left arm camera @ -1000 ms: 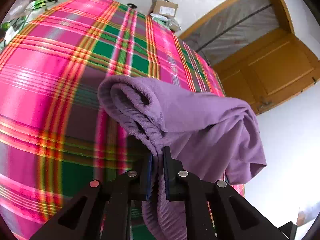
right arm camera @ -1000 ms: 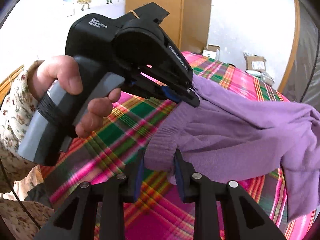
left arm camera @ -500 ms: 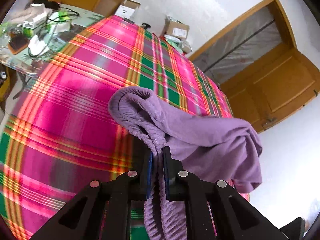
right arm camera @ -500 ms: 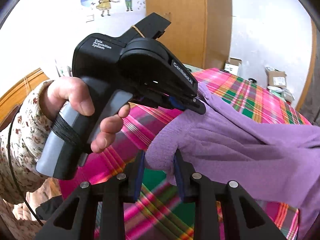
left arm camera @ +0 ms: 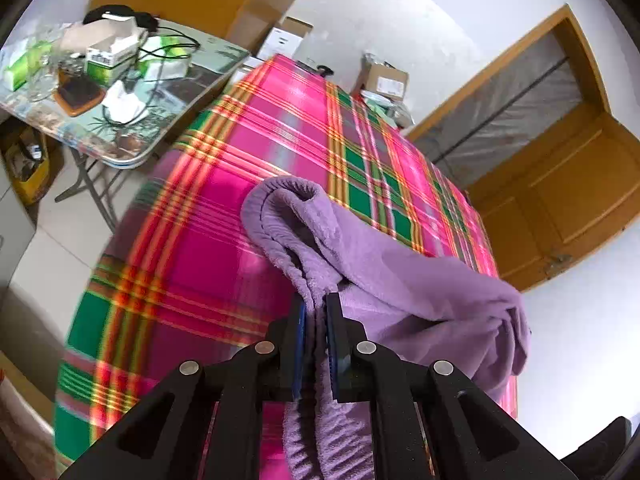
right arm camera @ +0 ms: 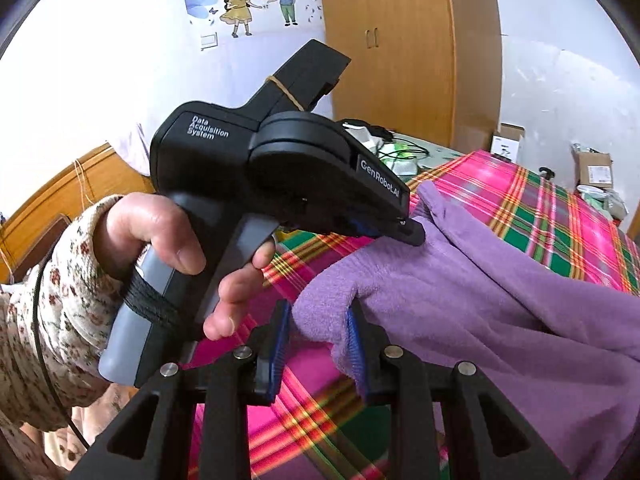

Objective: Fold clothes

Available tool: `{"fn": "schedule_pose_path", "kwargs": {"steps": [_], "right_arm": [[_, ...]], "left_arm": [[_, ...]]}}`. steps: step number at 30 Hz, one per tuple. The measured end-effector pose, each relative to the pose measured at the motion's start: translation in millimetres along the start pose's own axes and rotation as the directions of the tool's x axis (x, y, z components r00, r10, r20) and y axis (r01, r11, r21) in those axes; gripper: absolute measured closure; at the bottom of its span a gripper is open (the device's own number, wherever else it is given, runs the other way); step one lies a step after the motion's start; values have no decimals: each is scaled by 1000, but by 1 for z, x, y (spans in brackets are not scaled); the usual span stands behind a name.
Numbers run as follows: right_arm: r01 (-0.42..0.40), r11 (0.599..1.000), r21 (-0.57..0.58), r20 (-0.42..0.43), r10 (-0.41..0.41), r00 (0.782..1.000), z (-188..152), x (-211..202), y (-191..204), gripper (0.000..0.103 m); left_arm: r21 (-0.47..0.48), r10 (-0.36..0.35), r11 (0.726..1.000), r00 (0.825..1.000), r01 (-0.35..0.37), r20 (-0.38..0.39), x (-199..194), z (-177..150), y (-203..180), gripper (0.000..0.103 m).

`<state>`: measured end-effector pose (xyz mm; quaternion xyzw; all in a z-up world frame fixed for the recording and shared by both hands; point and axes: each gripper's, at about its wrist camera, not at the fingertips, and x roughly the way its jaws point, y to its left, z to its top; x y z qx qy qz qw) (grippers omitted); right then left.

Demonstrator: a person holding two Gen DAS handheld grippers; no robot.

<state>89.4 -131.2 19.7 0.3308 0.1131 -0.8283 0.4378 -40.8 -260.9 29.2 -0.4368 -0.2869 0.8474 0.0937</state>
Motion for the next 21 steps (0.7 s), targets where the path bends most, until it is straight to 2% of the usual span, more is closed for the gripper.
{"fn": "schedule_pose_path", "kwargs": {"steps": [9, 12, 16, 17, 21], "right_arm": [[-55, 998, 9, -44, 56, 997, 4, 22, 2, 74], [-60, 998, 34, -63, 62, 996, 5, 24, -4, 74], [-19, 999, 45, -55, 21, 998, 3, 10, -13, 73], [2, 999, 47, -50, 0, 999, 1, 4, -15, 73], [76, 994, 81, -37, -74, 997, -5, -16, -42, 72]], "left_arm": [[-40, 51, 998, 998, -52, -20, 0, -5, 24, 93], [-23, 75, 997, 997, -75, -23, 0, -8, 20, 93], [-8, 110, 994, 994, -110, -16, -4, -10, 12, 92], [-12, 124, 992, 992, -124, -8, -8, -10, 11, 87], [10, 163, 986, 986, -164, 45, -29, -13, -1, 87]]}}
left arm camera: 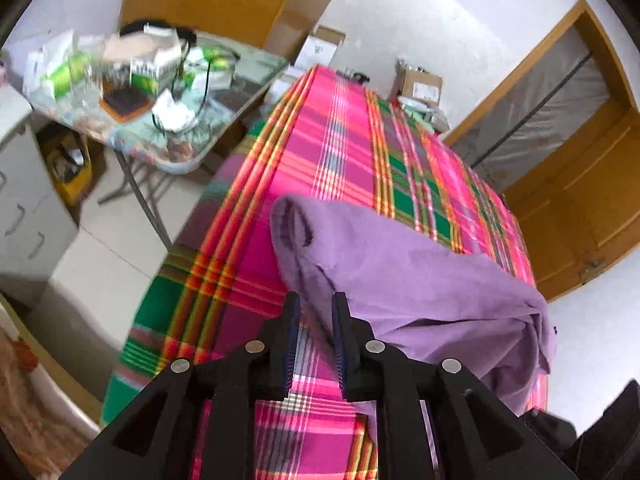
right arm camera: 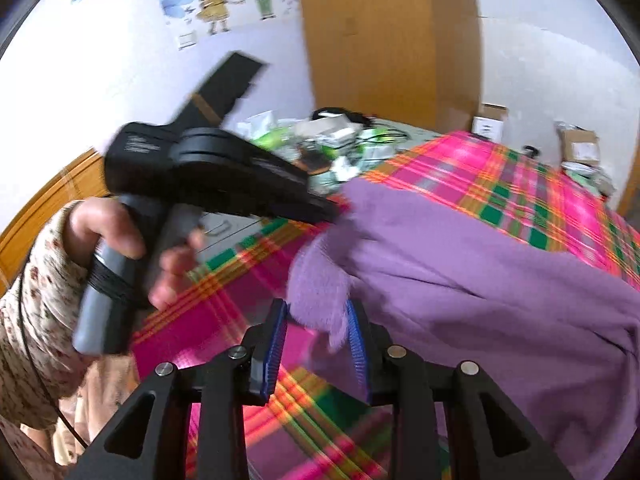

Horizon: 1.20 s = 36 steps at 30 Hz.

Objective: Fold clothes

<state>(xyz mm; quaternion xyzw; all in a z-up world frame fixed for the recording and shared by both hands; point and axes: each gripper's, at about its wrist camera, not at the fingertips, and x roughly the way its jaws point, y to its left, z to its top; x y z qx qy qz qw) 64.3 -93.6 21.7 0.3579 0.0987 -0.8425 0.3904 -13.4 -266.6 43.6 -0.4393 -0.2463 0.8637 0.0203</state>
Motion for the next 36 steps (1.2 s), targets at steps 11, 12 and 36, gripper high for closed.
{"fn": "schedule_pose_path", "kwargs": {"steps": [11, 12, 36], "right_arm": [[331, 913, 238, 75, -357, 931, -50, -116, -129, 72], [357, 898, 258, 72, -386, 920, -57, -128, -140, 72], [301, 898, 320, -104, -283, 954, -110, -144, -290, 63]], "left_arm": [[143, -63, 988, 998, 61, 8, -21, -22, -85, 80], [158, -78, 984, 997, 78, -5, -17, -25, -96, 80], [267, -247, 893, 890, 362, -382, 106, -81, -295, 70]]}}
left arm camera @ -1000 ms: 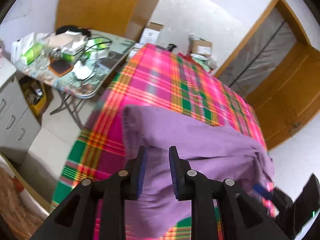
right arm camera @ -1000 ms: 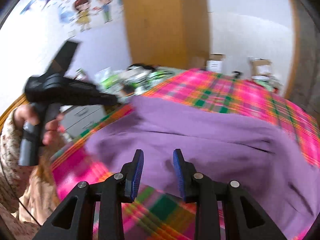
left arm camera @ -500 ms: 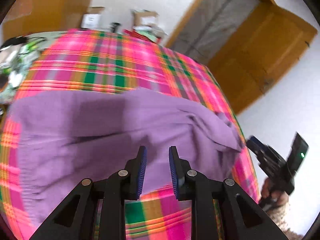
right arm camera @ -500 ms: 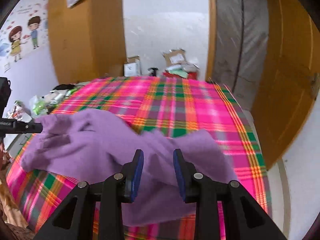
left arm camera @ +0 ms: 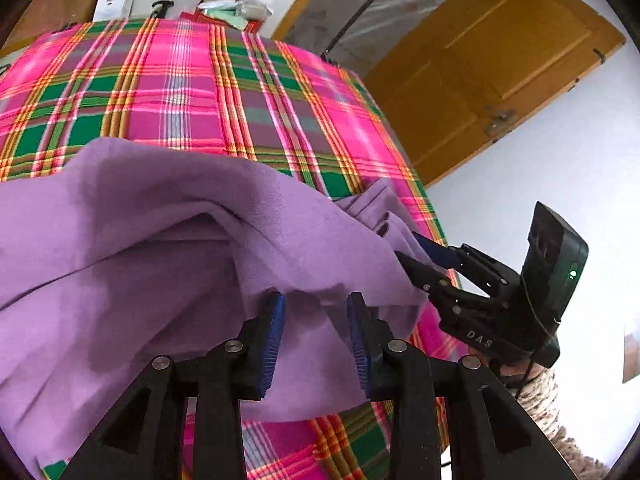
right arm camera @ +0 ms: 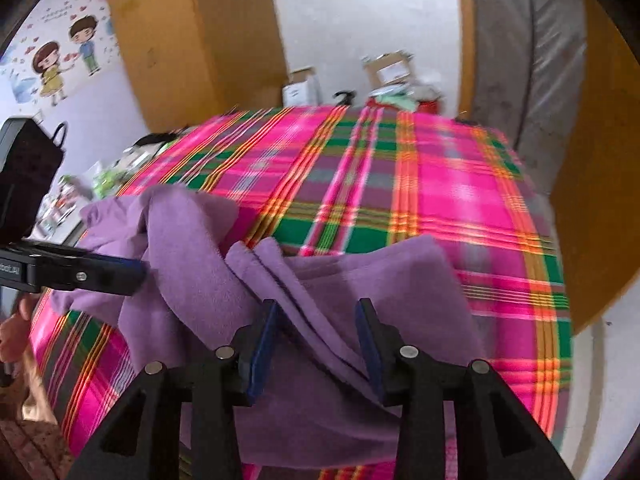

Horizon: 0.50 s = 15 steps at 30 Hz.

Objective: Fold clothes

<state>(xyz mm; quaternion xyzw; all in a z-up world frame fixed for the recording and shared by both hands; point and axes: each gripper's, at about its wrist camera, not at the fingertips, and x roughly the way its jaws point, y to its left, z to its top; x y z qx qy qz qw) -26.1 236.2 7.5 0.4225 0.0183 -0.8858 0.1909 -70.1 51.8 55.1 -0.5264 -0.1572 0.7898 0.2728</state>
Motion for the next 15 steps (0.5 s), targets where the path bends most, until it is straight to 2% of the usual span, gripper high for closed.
{"fn": "schedule_pose_path", "kwargs": {"steps": [3, 4, 6, 7, 12, 15], "right_arm": [[-39, 999, -9, -13, 39, 999, -1, 8, 2, 65], [-49, 999, -10, -13, 49, 999, -2, 9, 3, 70], [-49, 999, -13, 0, 49, 999, -4, 8, 3, 92], [-41, 999, -14, 11, 41, 999, -6, 6, 2, 95], [-17, 998, 54, 119, 11, 993, -11, -25, -13, 98], [17, 994, 106, 179, -36, 983, -13, -47, -25, 98]], "left_arm": [[-31, 1, 1000, 1000, -2, -8, 6, 4, 4, 70], [-39, 1, 999, 1000, -2, -11, 8, 6, 5, 70], [-43, 3, 999, 1000, -4, -15, 11, 8, 4, 70], [-41, 4, 999, 1000, -5, -17, 13, 9, 4, 70], [-45, 1, 999, 1000, -1, -11, 14, 9, 0, 70], [-43, -2, 999, 1000, 2, -4, 15, 9, -4, 70]]}}
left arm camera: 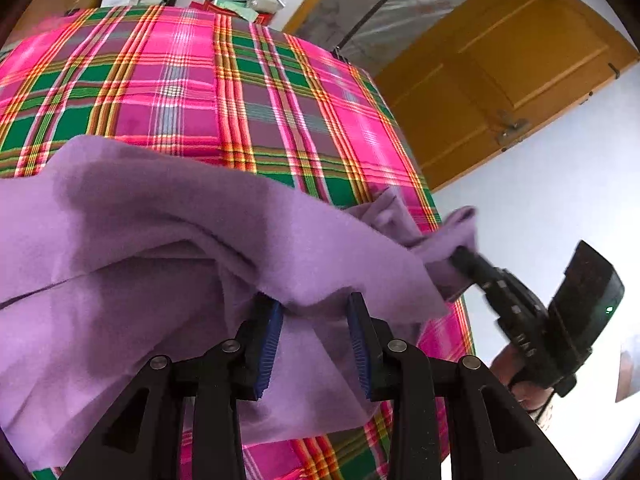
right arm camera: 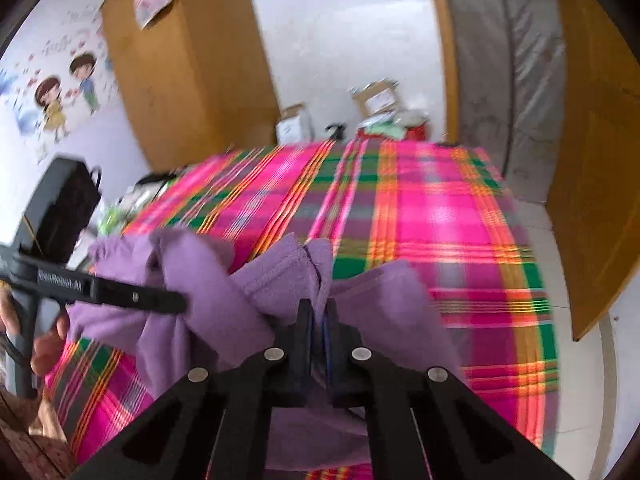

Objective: Fold clothes

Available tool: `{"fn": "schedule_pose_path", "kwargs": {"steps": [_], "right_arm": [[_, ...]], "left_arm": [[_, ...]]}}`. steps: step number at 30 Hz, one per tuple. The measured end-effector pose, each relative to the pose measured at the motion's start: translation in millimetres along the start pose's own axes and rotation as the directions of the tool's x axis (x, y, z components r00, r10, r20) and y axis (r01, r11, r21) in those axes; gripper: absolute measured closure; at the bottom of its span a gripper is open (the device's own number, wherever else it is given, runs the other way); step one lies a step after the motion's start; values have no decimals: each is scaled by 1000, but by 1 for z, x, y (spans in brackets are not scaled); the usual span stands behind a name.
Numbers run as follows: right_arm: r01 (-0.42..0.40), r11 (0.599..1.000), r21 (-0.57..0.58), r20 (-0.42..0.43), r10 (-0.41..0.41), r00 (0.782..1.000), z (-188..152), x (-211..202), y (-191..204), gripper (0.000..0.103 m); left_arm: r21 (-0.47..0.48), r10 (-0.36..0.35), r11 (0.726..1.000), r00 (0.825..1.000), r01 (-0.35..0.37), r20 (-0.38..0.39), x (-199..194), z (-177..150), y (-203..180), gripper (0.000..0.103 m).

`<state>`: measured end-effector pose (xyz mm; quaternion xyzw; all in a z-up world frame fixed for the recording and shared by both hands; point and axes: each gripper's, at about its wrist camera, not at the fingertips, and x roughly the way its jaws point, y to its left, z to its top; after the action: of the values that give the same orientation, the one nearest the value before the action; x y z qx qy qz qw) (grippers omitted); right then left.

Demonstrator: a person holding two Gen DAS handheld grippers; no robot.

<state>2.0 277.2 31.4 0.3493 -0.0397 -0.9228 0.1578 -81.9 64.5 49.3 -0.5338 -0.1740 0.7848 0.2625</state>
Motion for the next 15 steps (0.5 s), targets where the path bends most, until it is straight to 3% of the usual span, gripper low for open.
{"fn": "schedule_pose_path", "kwargs": {"steps": [8, 15], "right_arm": [[109, 980, 165, 127, -131, 983, 6, -51, -49, 98], [205, 932, 299, 153, -259, 954, -2, -74, -99, 98]], "left_arm": [[0, -1, 1000, 1000, 1, -1, 5, 0, -6, 70], [1, -5, 1000, 1000, 5, -3, 13, 3, -12, 70]]}}
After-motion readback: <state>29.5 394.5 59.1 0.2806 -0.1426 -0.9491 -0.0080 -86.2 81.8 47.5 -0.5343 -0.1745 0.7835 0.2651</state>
